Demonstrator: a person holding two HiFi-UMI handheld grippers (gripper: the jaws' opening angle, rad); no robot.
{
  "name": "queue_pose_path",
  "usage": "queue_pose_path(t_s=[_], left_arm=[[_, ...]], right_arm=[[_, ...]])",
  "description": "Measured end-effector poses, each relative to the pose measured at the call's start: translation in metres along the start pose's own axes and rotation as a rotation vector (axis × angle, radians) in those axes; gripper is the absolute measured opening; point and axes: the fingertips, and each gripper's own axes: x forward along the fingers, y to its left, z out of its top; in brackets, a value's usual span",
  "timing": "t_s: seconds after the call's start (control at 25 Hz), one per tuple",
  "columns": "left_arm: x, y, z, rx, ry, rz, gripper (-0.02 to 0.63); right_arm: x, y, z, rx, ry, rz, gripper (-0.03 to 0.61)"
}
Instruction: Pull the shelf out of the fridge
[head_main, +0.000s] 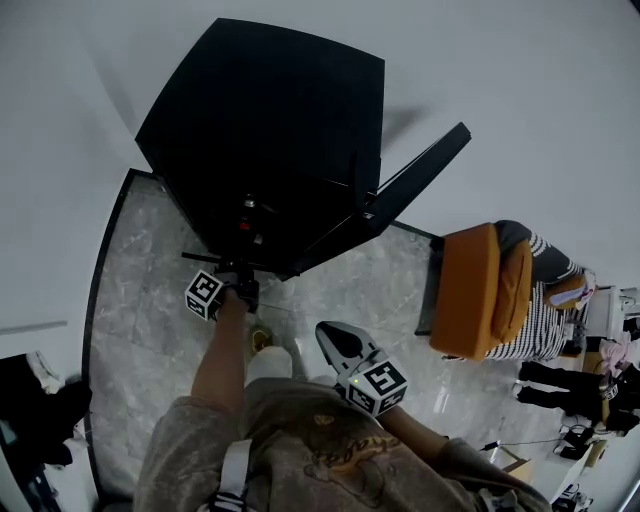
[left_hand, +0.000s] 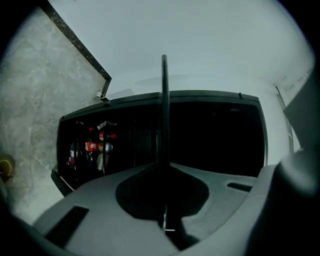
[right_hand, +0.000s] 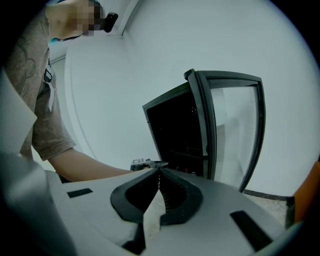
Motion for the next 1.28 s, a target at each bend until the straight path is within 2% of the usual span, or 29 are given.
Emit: queue_pose_path(t_s=[0.6,0.88,1.28], left_arm=[[-0.071,-0.024,-0.006,0.01,-0.007,-0.009,0.015],[-0.116,-0.041,-0.006,0.013,-0.006,-0.003,0.015],[-0.172,-0.089,-0.013,-0.035,-0.012,-0.065,0.015]], right_arm=[[-0.01,0.008,0.008,-0.073,-0.03,0.063,0.021],[-0.02,0.007,0.011,-0.079,-0.06,0.062,0.021],[-0.026,0.005,0.022,-0.09,-0.098,0.084,0.021]])
